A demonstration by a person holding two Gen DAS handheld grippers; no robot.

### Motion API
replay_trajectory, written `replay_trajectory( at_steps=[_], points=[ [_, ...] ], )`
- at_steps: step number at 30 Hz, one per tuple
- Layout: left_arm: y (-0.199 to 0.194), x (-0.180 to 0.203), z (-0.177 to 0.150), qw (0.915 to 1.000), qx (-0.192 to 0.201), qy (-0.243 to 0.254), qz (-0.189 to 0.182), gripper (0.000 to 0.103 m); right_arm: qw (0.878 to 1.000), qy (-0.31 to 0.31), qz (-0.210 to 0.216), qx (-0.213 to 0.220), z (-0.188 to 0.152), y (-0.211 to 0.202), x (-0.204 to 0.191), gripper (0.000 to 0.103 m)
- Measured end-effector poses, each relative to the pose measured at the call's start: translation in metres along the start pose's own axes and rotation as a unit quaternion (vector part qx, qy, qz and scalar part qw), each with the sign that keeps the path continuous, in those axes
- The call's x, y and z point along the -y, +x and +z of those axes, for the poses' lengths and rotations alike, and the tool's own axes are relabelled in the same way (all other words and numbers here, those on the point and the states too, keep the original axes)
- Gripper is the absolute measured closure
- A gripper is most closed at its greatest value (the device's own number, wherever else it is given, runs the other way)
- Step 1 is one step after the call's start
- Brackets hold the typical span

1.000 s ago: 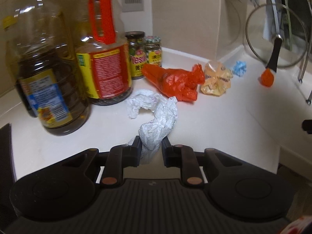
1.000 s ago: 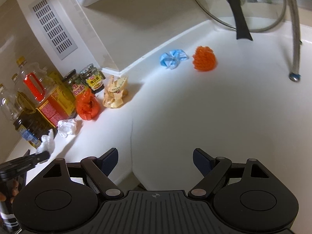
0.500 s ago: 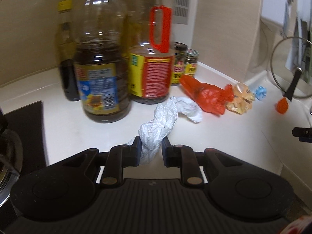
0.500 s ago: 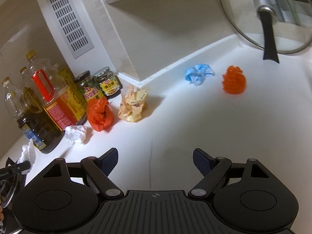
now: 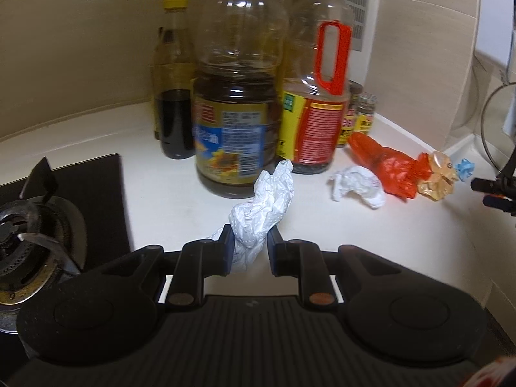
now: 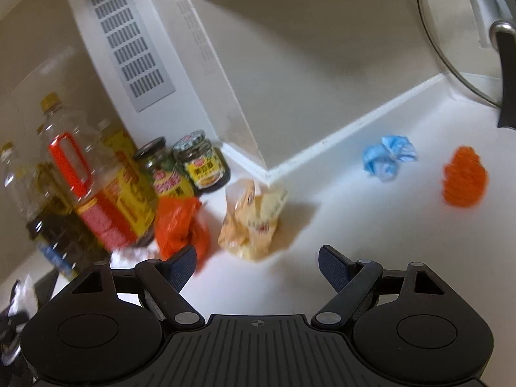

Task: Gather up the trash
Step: 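Grasp the yellow snack bag with the right gripper while the left lifts the tissue, then carry the tissue and snack bag down over the trash bin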

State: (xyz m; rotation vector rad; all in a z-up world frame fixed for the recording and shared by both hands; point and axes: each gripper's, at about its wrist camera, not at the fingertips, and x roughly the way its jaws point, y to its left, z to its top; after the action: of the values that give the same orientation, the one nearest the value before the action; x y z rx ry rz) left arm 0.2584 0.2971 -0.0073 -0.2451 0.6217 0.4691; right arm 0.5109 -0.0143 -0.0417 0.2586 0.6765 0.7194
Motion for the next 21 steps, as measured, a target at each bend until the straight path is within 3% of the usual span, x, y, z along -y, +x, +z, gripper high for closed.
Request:
replay_trajectory(
  at_steps=[8,14,16,21],
  points=[
    [-0.001,-0.017,0.000,0.9998,0.003,-0.007,0.018,0.084,1.000,0.014,0.001,0.009,0.016,0.045,0.002,0.031],
    [0.000,-0.026,-0.001,0.9995,0.001,-0.017,0.027,0.084,0.999,0.045,0.016,0.002,0.017,0.060,0.007,0.053],
    [0.000,-0.026,-0.002,0.9995,0.001,-0.017,0.027,0.084,0.999,0.048,0.022,0.002,0.017,0.062,0.009,0.077],
    [-0.004,-0.022,-0.004,0.9996,0.002,-0.016,0.025,0.084,0.998,0.042,0.037,0.015,0.014,0.046,0.010,0.088]
  ],
)
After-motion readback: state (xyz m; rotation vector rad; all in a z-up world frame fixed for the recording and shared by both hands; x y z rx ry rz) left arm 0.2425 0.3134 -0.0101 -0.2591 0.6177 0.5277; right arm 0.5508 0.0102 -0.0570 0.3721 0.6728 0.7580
